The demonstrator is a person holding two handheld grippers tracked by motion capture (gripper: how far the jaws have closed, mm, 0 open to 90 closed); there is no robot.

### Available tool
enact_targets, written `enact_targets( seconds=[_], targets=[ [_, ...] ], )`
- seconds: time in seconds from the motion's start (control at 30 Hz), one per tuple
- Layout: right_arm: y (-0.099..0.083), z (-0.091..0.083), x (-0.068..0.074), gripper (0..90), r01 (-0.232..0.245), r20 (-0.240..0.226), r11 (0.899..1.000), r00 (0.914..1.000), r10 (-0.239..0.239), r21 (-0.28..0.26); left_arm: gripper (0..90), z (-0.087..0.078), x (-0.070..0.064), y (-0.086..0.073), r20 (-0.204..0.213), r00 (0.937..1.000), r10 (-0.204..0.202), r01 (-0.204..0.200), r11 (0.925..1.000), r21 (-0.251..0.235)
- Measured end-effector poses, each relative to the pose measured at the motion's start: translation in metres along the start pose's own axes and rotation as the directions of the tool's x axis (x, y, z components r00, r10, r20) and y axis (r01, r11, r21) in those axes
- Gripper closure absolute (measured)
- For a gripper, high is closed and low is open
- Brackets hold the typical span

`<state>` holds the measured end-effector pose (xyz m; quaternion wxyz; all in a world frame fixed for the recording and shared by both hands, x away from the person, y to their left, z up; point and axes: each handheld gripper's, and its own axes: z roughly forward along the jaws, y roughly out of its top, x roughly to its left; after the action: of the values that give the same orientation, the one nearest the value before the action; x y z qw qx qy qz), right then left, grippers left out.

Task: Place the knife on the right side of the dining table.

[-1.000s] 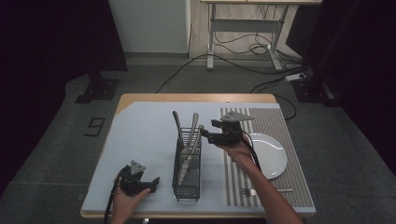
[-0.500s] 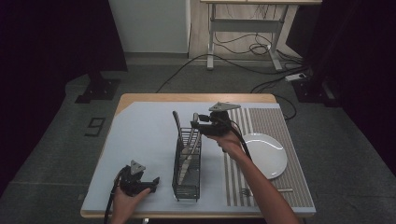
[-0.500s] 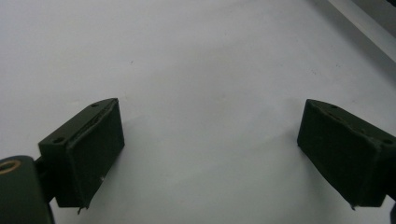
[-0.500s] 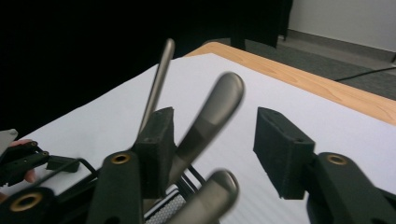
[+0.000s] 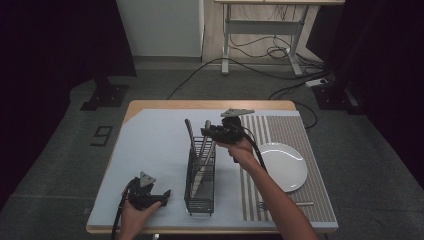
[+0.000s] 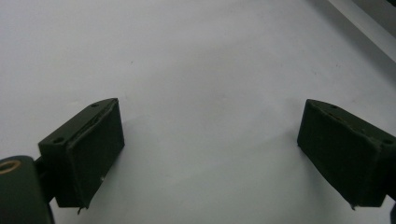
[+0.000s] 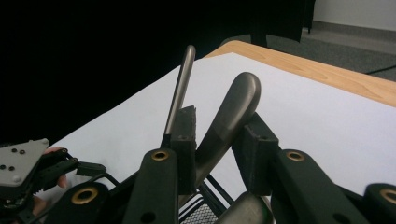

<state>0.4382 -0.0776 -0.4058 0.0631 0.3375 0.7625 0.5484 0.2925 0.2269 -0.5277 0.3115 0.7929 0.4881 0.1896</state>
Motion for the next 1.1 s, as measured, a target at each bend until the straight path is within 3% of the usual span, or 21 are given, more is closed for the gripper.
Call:
enact_targets(
  seconds=[0.17, 0.23, 0.4, 0.47, 0.53, 0.63, 0.73, 0.83, 0.87, 0.9, 1.0, 1.03, 1.07, 1.1],
  targets=[
    [0.001, -0.001, -0.004, 74.1, -0.051, -0.034, 0.999, 0.9982, 0.05, -0.006, 6.7, 0.0, 0.0, 0.0, 0.0, 1.0, 0.0, 0.0, 1.0, 0.0],
    [0.003, -0.003, -0.006, 76.5, -0.084, -0.068, 0.996, 0.9944, 0.081, -0.035, 6.7, 0.0, 0.0, 0.0, 0.0, 1.0, 0.0, 0.0, 1.0, 0.0],
    [0.01, -0.009, -0.008, 79.2, -0.119, -0.095, 0.99, 0.9892, 0.112, -0.07, 6.7, 0.0, 0.0, 0.0, 0.0, 1.0, 0.001, -0.001, 1.0, 0.001],
    [0.014, -0.014, -0.012, 80.8, -0.176, -0.128, 0.98, 0.9783, 0.163, -0.097, 6.7, 0.0, 0.0, 0.0, 0.0, 1.0, 0.0, 0.0, 1.0, 0.001],
    [0.015, -0.016, -0.014, 81.1, -0.19, -0.137, 0.976, 0.9752, 0.174, -0.108, 6.7, 0.0, 0.0, 0.0, 0.0, 1.0, 0.0, 0.0, 1.0, 0.001],
    [0.021, -0.026, -0.02, 82.5, -0.242, -0.167, 0.958, 0.962, 0.216, -0.156, 6.7, 0.0, 0.0, 0.0, 0.0, 1.0, 0.0, 0.0, 1.0, 0.001],
    [0.028, -0.037, -0.023, 83.1, -0.268, -0.184, 0.944, 0.9548, 0.233, -0.192, 6.7, 0.0, 0.0, 0.0, 0.0, 1.0, 0.002, -0.002, 1.0, 0.003],
    [0.033, -0.045, -0.024, 83.7, -0.272, -0.193, 0.935, 0.9537, 0.231, -0.227, 6.7, 0.0, 0.0, 0.0, 0.0, 1.0, 0.002, -0.002, 1.0, 0.002],
    [0.036, -0.05, -0.024, 83.8, -0.258, -0.18, 0.935, 0.9593, 0.217, -0.243, 6.7, 0.0, 0.0, 0.0, -0.001, 1.0, 0.002, -0.002, 1.0, 0.002],
    [0.041, -0.061, -0.021, 83.8, -0.198, -0.112, 0.942, 0.9784, 0.174, -0.27, 6.7, 0.0, 0.0, 0.0, 0.0, 1.0, 0.002, -0.002, 1.0, 0.003],
    [0.047, -0.076, -0.023, 83.8, -0.207, -0.12, 0.928, 0.9768, 0.178, -0.311, 6.6, 0.0, 0.0, 0.0, 0.0, 1.0, 0.002, -0.002, 1.0, 0.004],
    [0.047, -0.076, -0.023, 83.8, -0.207, -0.12, 0.928, 0.9768, 0.178, -0.311, 6.6, 0.0, 0.0, 0.0, 0.0, 1.0, 0.002, -0.002, 1.0, 0.004],
    [0.049, -0.086, -0.022, 83.9, -0.198, -0.114, 0.92, 0.979, 0.169, -0.338, 6.6, 0.0, 0.0, 0.0, 0.0, 1.0, 0.002, -0.002, 1.0, 0.003],
    [0.049, -0.086, -0.022, 83.9, -0.198, -0.114, 0.92, 0.979, 0.169, -0.338, 6.6, 0.0, 0.0, 0.0, 0.0, 1.0, 0.002, -0.002, 1.0, 0.003]
  ],
)
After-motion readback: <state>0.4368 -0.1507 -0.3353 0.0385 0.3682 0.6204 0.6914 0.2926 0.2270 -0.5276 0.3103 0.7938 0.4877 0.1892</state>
